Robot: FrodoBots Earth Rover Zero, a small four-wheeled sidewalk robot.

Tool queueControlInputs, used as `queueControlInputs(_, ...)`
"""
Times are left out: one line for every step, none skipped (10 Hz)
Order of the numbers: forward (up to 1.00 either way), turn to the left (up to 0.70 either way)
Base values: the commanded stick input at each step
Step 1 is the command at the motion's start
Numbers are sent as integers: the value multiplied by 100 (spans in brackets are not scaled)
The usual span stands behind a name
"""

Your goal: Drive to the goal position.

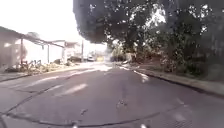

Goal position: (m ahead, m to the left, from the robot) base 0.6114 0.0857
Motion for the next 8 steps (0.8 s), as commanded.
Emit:
queueControlInputs(100, 0)
queueControlInputs(100, 0)
queueControlInputs(100, 0)
queueControlInputs(100, 0)
queueControlInputs(100, 0)
queueControlInputs(100, 0)
queueControlInputs(100, 0)
queueControlInputs(100, 0)
